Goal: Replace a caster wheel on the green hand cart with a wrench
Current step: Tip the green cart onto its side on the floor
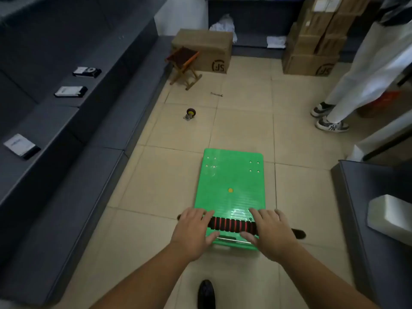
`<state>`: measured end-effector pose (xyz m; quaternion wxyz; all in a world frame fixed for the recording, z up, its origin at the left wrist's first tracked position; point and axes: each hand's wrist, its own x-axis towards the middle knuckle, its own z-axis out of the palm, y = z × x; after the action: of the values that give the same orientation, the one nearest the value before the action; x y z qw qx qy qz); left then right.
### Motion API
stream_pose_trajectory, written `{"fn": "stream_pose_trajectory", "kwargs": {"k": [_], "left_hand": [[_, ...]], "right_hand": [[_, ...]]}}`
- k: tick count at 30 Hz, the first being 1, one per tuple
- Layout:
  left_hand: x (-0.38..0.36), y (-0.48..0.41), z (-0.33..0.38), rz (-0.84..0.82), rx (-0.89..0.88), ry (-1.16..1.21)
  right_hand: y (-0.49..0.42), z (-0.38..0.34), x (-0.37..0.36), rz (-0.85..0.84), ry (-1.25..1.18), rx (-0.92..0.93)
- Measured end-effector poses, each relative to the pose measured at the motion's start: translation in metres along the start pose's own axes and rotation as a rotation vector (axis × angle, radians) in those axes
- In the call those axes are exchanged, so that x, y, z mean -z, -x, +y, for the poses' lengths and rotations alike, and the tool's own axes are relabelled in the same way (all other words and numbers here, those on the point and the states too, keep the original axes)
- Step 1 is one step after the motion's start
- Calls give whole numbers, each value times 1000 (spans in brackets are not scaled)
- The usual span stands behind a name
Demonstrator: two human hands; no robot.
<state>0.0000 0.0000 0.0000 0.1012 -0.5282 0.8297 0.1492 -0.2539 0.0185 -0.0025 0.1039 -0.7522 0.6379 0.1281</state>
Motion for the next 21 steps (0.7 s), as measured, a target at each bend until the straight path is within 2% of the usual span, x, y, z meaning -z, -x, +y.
{"fn": "stream_pose_trajectory", "kwargs": {"k": [3, 6, 8, 10, 15, 21], "left_hand": [[-10, -12, -14, -67, -42, 81], [-12, -34, -24, -209, -14, 136], [0, -58, -28, -316, 28, 58], [16, -84, -30, -320, 40, -2], [68, -121, -16, -234, -101, -194], [90, -130, 29, -293, -254, -377]], "right_hand": [[-18, 0, -12, -124, 15, 81], [-33, -3, -17, -187, -59, 120], [-46, -2, -20, -135, -45, 122], [-59, 8, -17, -46, -61, 100], [-57, 22, -25, 124, -178, -20], [-23, 13, -59, 296, -473, -164]]}}
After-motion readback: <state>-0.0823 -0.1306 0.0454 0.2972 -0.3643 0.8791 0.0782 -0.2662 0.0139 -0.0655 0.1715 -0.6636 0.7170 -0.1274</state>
